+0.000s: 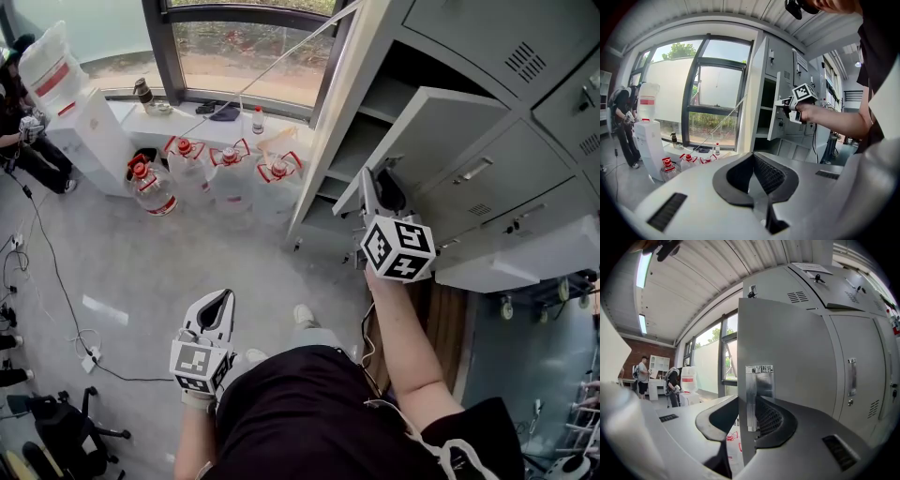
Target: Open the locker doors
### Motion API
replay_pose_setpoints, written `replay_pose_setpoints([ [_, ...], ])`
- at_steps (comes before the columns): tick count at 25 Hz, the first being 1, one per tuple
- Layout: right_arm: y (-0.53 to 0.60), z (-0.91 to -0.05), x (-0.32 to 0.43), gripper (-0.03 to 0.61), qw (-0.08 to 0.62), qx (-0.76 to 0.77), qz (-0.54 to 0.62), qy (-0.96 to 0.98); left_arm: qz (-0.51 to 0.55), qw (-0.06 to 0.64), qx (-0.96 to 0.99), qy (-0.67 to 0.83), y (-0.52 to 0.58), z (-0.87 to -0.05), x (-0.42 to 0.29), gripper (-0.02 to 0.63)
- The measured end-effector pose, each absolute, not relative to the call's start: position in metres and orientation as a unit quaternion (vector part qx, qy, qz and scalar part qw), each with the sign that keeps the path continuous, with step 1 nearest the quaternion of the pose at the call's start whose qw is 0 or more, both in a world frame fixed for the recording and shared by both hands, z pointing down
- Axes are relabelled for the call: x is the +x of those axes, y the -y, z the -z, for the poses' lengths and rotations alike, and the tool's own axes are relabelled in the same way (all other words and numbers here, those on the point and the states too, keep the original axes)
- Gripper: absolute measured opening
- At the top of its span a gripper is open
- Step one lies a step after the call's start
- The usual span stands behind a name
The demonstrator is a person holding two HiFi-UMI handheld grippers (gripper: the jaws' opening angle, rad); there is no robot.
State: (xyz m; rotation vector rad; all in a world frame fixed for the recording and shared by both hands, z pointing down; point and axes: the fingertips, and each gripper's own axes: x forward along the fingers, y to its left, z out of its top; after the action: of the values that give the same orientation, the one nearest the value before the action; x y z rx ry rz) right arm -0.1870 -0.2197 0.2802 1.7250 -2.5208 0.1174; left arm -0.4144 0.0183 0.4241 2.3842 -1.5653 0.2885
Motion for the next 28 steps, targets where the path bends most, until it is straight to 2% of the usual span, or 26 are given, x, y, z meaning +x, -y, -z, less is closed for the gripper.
replay_pose_setpoints([
  [14, 0.153, -0.282, -0.144, 0.152, 0.037, 0.606, -0.038, 0.794, -0.104, 0.127, 0.862, 0.480, -0.050, -0.428, -0.387, 0.018],
  [28, 0.087, -0.283, -0.066, 0.109, 0.015, 0.585, -0.044, 0.810, -0.108, 0.099, 0.900, 0.411, -0.025, -0.404, -0.261, 0.018],
])
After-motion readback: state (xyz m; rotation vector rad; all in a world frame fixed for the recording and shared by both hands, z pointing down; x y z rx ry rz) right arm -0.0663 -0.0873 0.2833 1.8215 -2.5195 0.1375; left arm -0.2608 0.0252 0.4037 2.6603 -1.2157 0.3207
